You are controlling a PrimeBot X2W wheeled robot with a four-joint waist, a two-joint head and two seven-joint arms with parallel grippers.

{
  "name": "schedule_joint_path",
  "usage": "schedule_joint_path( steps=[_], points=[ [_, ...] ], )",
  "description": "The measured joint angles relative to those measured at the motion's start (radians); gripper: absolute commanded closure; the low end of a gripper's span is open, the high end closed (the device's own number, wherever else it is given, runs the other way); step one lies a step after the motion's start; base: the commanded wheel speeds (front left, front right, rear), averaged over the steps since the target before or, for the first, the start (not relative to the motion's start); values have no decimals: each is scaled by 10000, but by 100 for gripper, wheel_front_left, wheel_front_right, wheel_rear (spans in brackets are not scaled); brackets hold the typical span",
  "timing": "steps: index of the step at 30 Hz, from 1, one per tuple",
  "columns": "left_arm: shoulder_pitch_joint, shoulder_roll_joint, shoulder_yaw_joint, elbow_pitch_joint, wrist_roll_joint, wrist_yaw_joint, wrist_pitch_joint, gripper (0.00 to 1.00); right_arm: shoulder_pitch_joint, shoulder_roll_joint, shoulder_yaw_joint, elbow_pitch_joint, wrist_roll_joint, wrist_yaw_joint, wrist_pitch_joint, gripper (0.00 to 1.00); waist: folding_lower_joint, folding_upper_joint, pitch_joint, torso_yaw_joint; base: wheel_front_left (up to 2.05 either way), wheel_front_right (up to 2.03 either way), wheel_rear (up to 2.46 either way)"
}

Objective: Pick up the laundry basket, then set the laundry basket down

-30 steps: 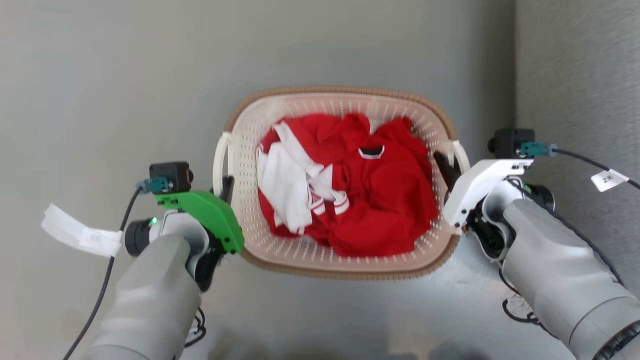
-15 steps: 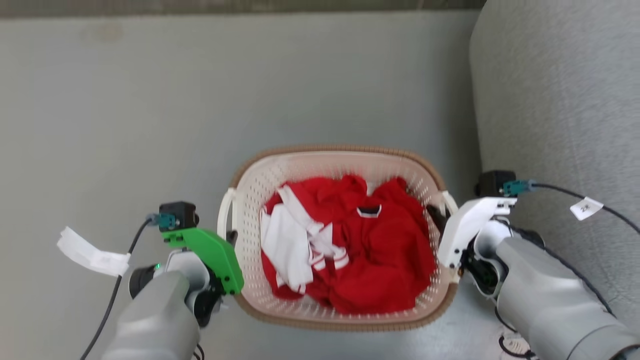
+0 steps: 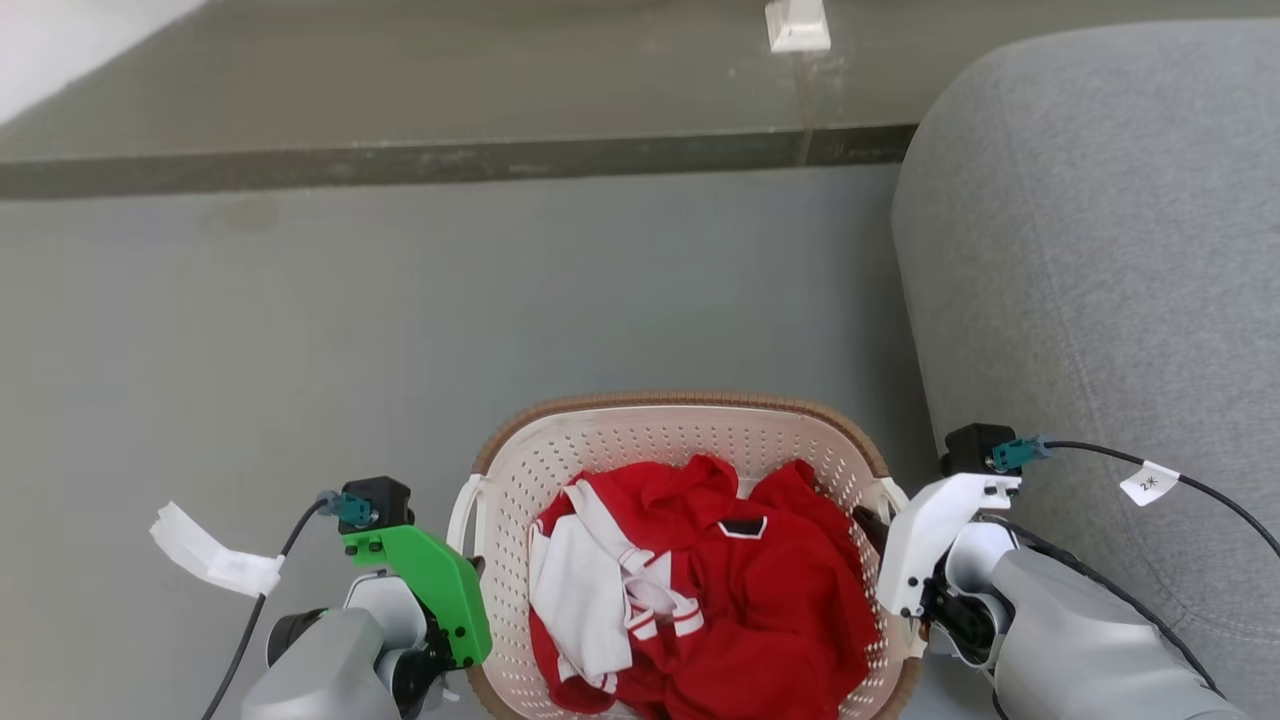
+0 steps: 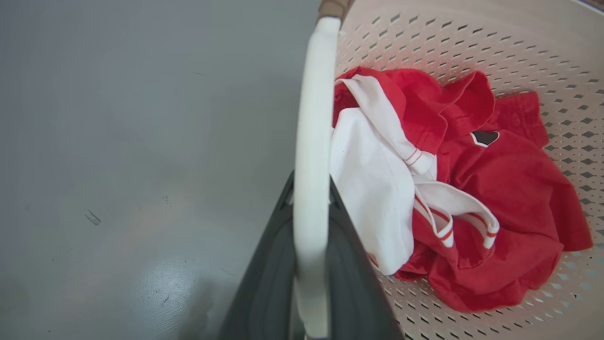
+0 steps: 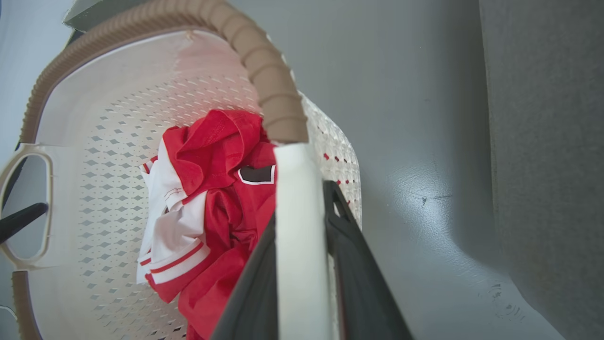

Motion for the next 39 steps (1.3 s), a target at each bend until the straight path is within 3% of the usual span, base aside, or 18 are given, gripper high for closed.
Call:
schedule_joint_path(
  steps=[13, 39],
  points=[
    [4, 15, -136, -8, -291, 0, 142, 100, 0, -38, 165, -4, 196, -40, 127, 100, 0, 0, -364, -56, 0, 0, 0],
    [-58, 17, -324, -29, -497, 0, 171, 100, -197, -236, 512, -111, 443, -42, 119, 100, 0, 0, 19, -21, 0, 0, 0]
  ],
)
